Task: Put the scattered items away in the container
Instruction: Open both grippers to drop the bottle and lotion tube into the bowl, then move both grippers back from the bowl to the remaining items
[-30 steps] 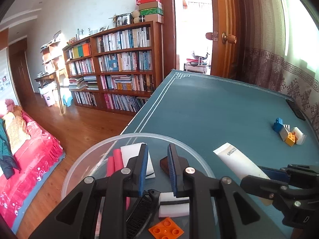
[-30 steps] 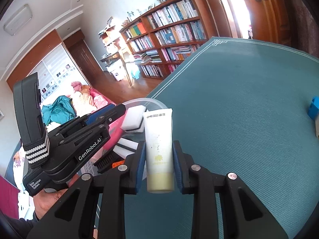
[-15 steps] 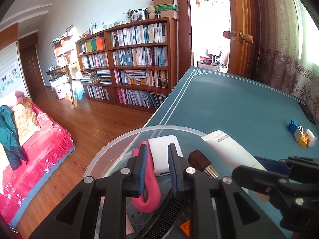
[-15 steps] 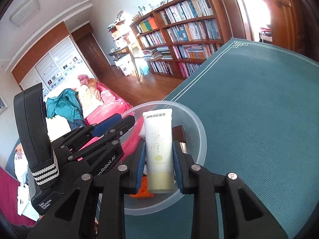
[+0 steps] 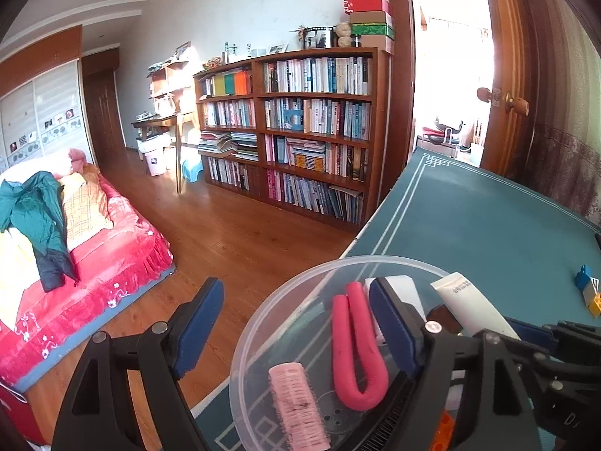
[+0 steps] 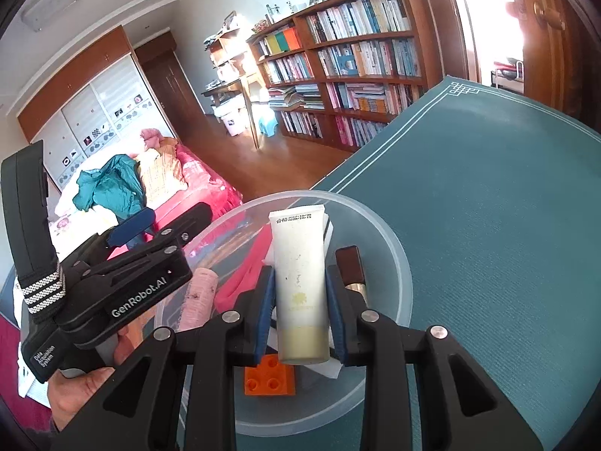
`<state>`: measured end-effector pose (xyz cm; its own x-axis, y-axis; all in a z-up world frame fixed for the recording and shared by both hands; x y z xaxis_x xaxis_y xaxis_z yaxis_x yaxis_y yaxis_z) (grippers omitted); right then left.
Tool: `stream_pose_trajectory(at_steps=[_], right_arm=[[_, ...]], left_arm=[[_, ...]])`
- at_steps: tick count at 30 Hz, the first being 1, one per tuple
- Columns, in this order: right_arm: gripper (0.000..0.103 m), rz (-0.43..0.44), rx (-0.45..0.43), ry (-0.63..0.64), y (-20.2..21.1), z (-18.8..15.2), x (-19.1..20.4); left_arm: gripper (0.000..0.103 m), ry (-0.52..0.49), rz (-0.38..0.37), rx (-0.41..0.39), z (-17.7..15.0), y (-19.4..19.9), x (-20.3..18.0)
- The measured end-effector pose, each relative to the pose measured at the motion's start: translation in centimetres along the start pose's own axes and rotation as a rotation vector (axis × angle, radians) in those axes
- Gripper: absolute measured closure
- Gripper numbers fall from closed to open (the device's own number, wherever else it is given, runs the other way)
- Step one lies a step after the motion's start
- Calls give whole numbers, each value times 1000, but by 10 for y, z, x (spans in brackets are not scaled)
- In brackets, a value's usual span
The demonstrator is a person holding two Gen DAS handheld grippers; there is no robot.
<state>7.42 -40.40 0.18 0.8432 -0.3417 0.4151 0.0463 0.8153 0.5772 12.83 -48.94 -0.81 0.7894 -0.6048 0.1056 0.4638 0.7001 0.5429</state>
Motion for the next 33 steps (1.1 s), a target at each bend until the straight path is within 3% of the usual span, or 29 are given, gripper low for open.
stream_pose_trajectory(at_steps=[5,10,33], right_arm=[[70,-12,0,-3,-3,2,-4],[54,-8,-21,7,3,5,-4],[48,-66,-48,-63,34,-19,-23]], left_arm=[[15,32,-7,20,-1,-5,5],[1,4,0,19,-3,-5,-2],[0,-91,-38,20,-11,7,-29]])
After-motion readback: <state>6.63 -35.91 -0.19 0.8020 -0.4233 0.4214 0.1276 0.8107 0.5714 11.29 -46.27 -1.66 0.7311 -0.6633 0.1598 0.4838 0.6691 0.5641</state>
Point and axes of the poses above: each gripper's, at about its wrist camera, not at the fingertips, and y roughly against the way its jaws point, x to its left, z to its top, the point moved 8 cm from there along -y, roughly the way its jaws point, and after that the axes turned 10 degrees about z, right-handed, at the moved point
